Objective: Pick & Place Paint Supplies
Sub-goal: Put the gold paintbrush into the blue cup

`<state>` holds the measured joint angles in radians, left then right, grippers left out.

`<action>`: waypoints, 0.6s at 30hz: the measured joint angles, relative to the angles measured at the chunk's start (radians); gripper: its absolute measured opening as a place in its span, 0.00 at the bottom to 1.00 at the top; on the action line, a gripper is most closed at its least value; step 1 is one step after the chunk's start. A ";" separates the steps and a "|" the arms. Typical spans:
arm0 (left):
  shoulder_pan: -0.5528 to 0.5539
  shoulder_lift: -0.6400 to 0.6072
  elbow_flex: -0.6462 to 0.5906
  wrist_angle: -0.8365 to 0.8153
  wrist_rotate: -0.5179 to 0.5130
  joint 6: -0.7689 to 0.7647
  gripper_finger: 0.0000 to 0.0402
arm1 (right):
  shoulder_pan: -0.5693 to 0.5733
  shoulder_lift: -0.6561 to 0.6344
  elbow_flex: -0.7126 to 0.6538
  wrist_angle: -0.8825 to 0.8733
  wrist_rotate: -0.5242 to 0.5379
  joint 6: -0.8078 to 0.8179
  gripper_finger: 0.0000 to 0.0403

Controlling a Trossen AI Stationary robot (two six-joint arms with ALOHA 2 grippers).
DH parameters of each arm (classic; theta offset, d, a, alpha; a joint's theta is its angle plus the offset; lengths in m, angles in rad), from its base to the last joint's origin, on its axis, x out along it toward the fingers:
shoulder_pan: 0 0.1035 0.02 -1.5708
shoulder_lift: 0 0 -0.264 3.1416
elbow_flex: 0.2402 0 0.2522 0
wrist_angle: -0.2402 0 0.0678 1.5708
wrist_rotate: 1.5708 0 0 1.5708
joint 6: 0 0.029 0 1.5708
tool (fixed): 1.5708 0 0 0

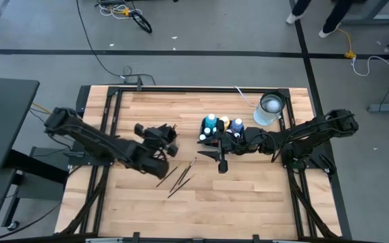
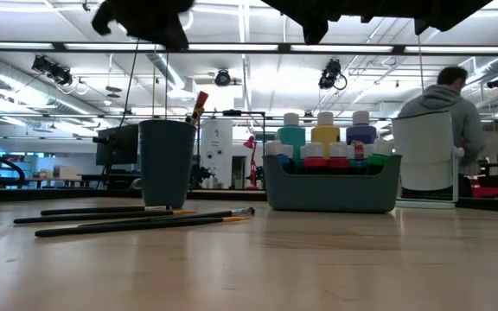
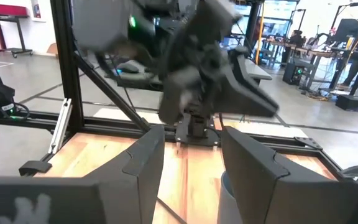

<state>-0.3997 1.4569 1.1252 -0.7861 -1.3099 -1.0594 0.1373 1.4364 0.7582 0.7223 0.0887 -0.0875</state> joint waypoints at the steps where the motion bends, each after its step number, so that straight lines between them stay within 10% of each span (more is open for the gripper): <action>1: -0.016 -0.018 0.000 -0.013 -0.010 0.005 0.18 | 0.000 0.000 0.000 0.000 0.000 0.000 0.41; 18: -0.272 -0.254 -0.274 -0.212 0.092 -0.298 0.18 | 0.000 0.000 0.000 -0.001 0.000 0.000 0.41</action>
<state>-0.6718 1.2032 0.8511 -0.9986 -1.2182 -1.3576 0.1371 1.4364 0.7582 0.7212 0.0887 -0.0874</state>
